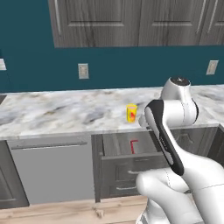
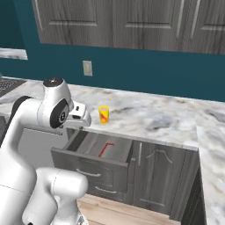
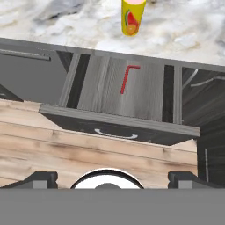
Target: Pick up the straw from the left drawer and put it inside the smoothie cup.
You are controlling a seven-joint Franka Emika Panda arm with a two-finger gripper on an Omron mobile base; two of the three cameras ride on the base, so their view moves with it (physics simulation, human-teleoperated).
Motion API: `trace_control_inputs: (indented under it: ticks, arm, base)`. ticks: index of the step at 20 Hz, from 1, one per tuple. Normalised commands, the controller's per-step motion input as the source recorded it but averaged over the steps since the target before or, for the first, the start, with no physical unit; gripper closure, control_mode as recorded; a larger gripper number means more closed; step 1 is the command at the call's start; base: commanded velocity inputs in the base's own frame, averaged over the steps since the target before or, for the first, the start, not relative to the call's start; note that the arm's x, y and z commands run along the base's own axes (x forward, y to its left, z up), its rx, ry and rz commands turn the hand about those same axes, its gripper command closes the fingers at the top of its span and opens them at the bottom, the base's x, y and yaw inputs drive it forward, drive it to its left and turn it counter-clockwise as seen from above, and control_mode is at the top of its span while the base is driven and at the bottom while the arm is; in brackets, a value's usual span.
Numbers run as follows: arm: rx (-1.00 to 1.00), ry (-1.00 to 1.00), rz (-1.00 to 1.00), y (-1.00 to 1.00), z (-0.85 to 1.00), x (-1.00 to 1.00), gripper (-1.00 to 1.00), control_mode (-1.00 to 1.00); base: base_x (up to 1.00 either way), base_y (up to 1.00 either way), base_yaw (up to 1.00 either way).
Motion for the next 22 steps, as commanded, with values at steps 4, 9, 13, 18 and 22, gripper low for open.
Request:
trace_control_inputs:
  ticks: [4,9,13,18,22]
  arm:
    - [0.0,0.0,0.0,0.0,0.0,0.0,-1.0,1.0]
    - [0.0,0.0,0.0,0.0,0.0,0.0,-1.0,1.0]
    - [0.0,0.0,0.0,0.0,0.0,0.0,-1.0,1.0]
    - [0.0,0.0,0.0,0.0,0.0,0.0,-1.0,1.0]
    - [0.0,0.0,0.0,0.0,0.0,0.0,-1.0,1.0]
  base:
    - [0.24,0.0,-0.01]
    - [0.39,0.07,-0.05]
    - [0.18,0.06,-0.12]
    - [-0.02,0.02,-0.16]
    - [-0.02,0.28,-0.15]
